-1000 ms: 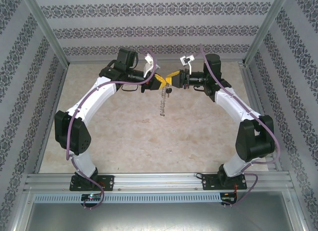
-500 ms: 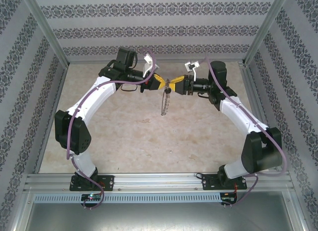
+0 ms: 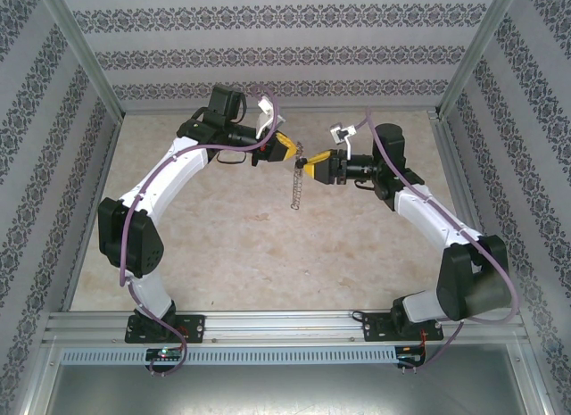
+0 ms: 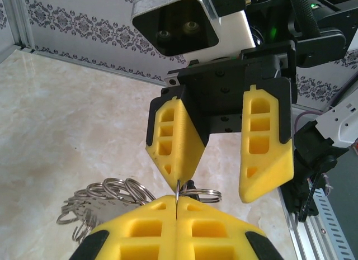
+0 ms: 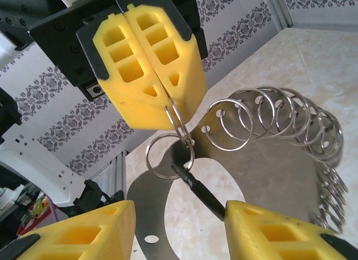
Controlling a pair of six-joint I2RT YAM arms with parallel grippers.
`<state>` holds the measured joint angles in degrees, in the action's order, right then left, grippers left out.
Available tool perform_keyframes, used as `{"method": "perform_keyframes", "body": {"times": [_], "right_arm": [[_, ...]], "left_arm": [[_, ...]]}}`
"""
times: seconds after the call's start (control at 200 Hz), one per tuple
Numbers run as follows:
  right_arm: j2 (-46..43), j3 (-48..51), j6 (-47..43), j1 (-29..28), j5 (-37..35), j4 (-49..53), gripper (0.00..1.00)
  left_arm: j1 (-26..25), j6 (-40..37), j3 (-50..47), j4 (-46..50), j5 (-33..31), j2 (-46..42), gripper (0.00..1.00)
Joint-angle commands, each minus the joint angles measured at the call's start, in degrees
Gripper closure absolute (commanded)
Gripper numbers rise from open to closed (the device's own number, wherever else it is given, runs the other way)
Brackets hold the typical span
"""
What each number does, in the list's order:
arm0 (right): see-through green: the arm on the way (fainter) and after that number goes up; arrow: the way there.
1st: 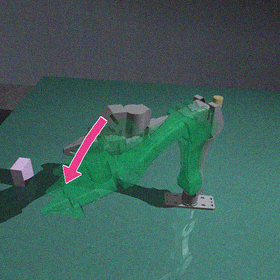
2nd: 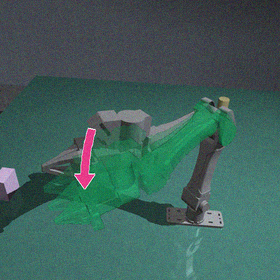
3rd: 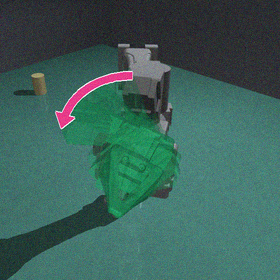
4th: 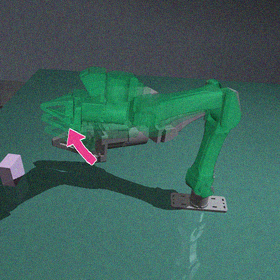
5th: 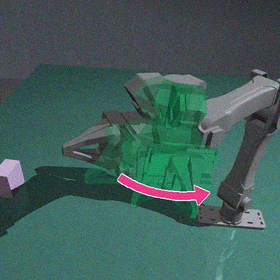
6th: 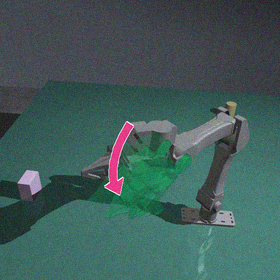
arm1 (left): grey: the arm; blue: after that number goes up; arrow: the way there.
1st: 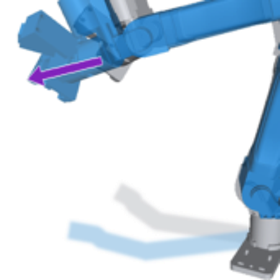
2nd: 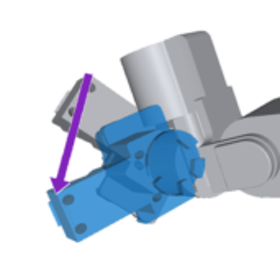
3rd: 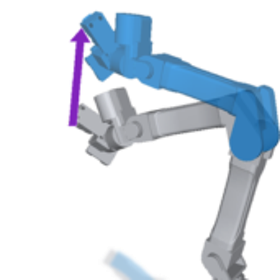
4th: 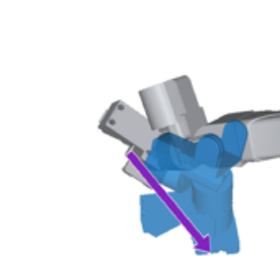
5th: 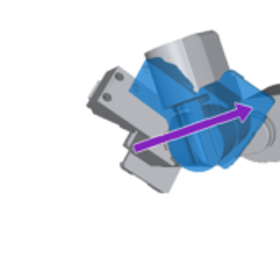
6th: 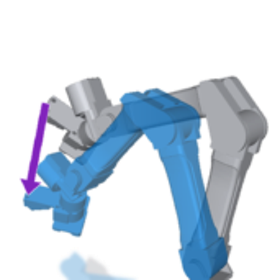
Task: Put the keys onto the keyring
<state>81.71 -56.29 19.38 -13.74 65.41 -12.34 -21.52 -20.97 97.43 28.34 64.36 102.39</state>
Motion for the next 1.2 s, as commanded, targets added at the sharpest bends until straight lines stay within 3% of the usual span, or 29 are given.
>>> {"method": "perform_keyframes", "body": {"times": [0.0, 0.28, 0.385, 0.664, 0.964, 1.194], "right_arm": [[1.76, -0.60, 0.11, -0.78, 0.07, -2.86, 0.53], [4.44, -0.87, 0.51, -1.49, -0.53, -4.45, 0.55], [4.68, -0.48, 1.08, -1.65, -0.79, -5.43, 0.60], [3.89, 0.59, 1.32, -1.88, 0.07, -5.39, 1.00], [3.46, 0.31, -0.78, -2.94, 0.67, -1.88, 1.00], [4.29, -5.47, -10.64, -5.26, -2.11, 12.68, 1.00]], "left_arm": [[0.75, 0.05, 1.73, -1.30, 2.63, -0.79, 1.00], [0.71, 1.28, 1.70, -2.75, 3.10, -0.84, 1.00], [0.70, 1.55, 1.53, -3.07, 3.21, -0.91, 1.00], [0.76, 2.46, 0.54, -4.71, 2.71, -1.46, 1.00], [0.70, 3.73, -0.65, -6.93, 2.34, -1.98, 1.00], [0.70, 4.44, -1.10, -7.68, 2.45, -1.99, 1.00]]}}
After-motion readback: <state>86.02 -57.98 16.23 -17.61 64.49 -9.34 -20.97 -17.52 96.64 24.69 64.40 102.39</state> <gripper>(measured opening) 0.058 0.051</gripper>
